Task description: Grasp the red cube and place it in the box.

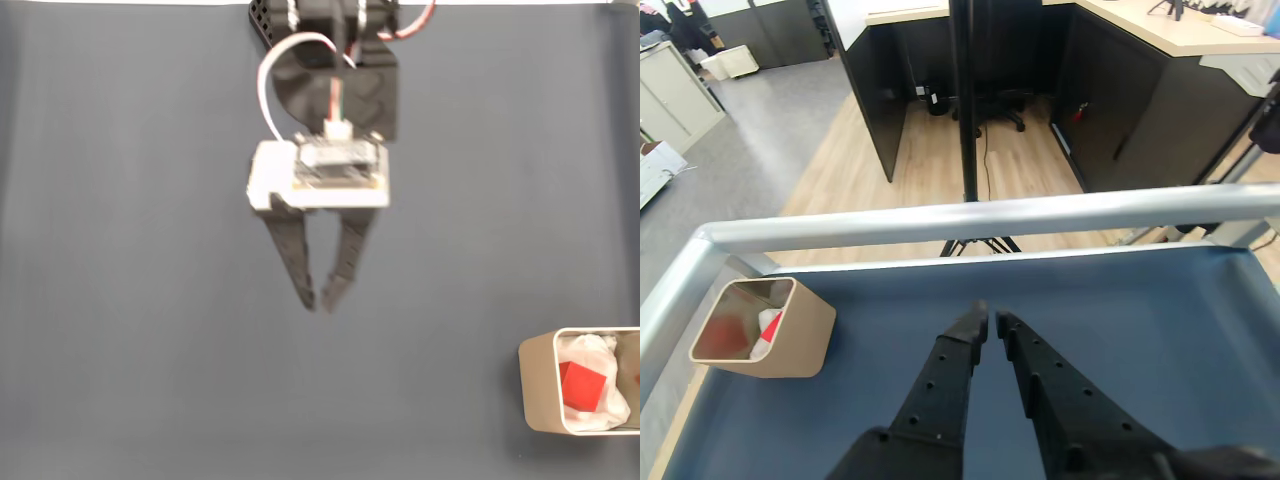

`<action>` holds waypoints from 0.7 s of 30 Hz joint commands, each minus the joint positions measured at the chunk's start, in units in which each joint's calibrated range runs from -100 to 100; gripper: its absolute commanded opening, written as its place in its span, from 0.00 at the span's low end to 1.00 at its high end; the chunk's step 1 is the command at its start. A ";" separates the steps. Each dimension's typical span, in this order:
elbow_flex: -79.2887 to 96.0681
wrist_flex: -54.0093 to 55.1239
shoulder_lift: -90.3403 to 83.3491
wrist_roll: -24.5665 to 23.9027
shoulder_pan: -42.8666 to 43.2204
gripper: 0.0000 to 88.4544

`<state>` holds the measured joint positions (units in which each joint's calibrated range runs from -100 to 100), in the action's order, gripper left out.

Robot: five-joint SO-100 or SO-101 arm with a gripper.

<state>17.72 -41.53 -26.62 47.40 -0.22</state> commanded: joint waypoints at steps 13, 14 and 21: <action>40.49 3.74 -31.44 0.39 1.36 0.00; 43.32 3.90 -33.35 0.44 1.71 0.00; 59.74 3.58 -45.57 0.98 3.21 0.00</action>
<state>72.60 -38.82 -65.96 47.45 2.15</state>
